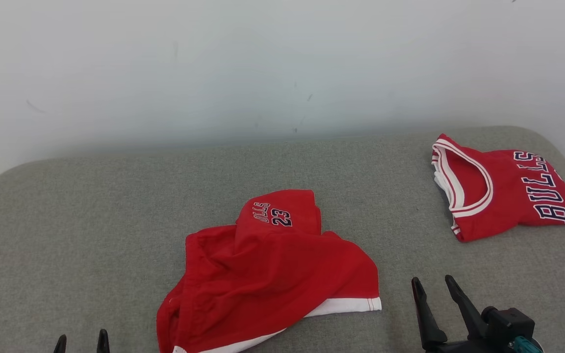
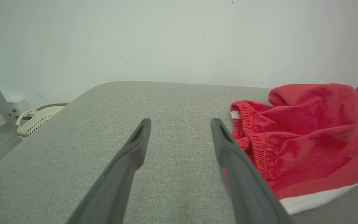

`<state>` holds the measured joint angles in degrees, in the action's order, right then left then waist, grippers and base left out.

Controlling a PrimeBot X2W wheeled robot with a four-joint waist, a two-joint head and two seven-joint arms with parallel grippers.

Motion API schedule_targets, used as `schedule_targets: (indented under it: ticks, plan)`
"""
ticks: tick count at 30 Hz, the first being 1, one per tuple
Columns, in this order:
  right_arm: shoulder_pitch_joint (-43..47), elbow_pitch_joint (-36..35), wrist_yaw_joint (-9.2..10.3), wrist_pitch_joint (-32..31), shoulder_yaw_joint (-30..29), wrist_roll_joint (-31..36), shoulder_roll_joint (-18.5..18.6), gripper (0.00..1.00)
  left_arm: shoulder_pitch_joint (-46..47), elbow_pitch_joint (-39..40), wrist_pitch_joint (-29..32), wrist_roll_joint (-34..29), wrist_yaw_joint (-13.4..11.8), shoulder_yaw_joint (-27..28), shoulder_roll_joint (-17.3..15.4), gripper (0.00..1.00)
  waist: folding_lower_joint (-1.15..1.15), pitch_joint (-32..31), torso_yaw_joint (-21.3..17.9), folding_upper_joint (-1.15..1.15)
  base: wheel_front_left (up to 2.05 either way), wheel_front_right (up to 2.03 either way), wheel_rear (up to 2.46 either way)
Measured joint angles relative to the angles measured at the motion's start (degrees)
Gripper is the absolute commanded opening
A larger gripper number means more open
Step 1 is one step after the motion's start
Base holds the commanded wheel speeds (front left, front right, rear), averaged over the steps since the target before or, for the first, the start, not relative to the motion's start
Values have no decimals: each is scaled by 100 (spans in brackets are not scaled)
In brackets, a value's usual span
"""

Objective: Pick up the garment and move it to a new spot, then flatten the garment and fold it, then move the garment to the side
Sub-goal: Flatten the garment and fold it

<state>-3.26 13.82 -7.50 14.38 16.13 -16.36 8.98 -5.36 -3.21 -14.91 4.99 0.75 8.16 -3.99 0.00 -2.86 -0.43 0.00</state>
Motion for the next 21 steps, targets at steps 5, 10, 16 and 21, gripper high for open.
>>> schedule_targets:
  ticks: [5,10,16,21]
  plan:
    - [0,2,0,-1,1,-1,4,100,-1,5,0,0,-1,-12,0,100,0,8,-4,0,0,0,0]
    - [-4,16,0,-32,14,-16,5,100,8,-20,0,127,105,-60,5,100,0,29,-3,0,0,0,0]
    - [-89,148,0,-285,243,-102,42,100,30,-133,0,162,274,-257,4,100,0,79,3,0,0,0,0]
    - [-223,412,0,-454,476,-258,101,100,100,-386,0,269,423,-522,21,100,0,137,23,0,0,0,0]
